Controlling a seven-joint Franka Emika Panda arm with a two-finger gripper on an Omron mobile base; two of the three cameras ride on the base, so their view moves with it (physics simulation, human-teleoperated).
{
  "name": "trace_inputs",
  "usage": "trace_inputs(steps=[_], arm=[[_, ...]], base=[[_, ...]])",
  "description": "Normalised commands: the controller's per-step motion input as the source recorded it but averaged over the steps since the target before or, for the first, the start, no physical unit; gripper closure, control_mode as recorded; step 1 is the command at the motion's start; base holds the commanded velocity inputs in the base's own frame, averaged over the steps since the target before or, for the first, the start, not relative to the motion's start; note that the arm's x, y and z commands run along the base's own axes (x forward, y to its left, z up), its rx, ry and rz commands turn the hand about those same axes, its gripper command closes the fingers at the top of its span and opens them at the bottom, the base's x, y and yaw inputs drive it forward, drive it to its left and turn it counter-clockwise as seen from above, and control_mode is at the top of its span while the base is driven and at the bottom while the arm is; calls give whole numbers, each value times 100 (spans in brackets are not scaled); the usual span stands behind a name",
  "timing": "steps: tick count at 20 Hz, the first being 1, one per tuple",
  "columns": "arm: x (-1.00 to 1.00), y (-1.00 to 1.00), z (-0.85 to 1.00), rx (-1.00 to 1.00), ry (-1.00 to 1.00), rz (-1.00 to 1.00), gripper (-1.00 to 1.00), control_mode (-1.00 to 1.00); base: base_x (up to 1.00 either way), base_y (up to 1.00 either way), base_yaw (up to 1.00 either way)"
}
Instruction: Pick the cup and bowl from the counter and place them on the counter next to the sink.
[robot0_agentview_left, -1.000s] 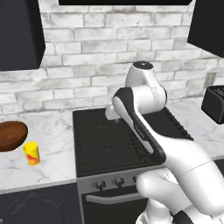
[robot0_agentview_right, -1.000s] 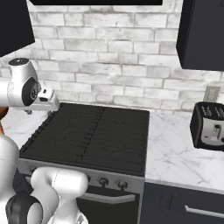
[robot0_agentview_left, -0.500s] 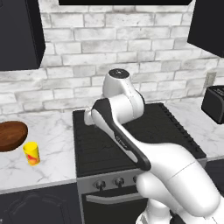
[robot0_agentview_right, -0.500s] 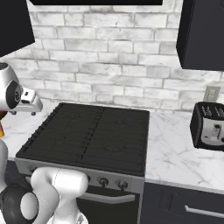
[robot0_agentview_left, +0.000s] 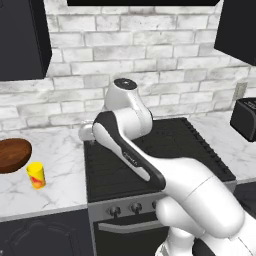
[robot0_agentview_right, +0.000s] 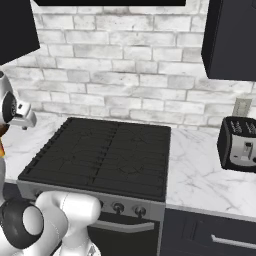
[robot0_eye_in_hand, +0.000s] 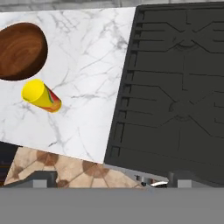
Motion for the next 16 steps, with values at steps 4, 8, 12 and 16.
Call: trace_inputs(steps=[4, 8, 12, 16], arm=[[0, 29, 0, 24, 0, 7, -100, -100], [0, 31, -2, 14, 0, 8, -100, -100], [0, 41, -9, 0, 0, 2, -100, -100], [1, 22, 0, -1, 0, 0, -100, -100]], base=[[0, 0, 0], [0, 0, 0], [0, 0, 0], [0, 0, 0]])
